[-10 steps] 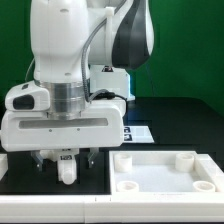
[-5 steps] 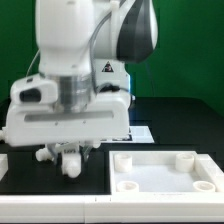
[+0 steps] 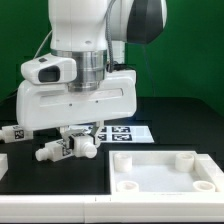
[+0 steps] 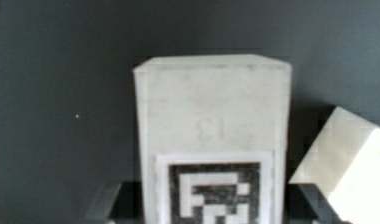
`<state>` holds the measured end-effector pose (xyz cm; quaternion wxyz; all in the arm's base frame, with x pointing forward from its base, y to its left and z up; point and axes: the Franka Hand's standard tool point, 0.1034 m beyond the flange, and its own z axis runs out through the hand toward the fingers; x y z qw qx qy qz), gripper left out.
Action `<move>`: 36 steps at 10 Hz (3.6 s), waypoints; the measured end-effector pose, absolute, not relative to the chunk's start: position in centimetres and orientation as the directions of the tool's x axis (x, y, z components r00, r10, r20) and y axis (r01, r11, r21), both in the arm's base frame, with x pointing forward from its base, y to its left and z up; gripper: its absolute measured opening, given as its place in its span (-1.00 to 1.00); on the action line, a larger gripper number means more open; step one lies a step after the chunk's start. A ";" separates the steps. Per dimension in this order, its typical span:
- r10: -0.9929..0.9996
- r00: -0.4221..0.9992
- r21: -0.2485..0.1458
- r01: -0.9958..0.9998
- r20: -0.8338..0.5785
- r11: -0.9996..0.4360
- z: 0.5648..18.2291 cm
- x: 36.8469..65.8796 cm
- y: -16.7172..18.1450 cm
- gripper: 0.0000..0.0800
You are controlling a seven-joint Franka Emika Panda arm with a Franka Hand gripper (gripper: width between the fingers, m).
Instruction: Assemble square table
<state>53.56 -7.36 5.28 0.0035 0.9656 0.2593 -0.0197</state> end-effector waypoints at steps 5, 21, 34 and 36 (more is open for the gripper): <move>0.706 0.708 0.007 0.706 -0.003 -0.708 7.0 50.0 1.6 -0.29; 0.966 -0.258 0.092 0.962 -0.018 0.258 3.8 43.1 5.8 -0.29; 0.676 -0.736 0.171 0.663 -0.026 0.728 0.8 40.5 10.5 -0.29; 0.679 -0.734 0.171 0.666 -0.025 0.726 0.8 40.5 10.5 -0.19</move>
Offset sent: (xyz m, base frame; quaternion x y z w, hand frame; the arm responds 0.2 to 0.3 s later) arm -0.0414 0.0726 0.0069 -0.0925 0.0564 -0.1499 0.9827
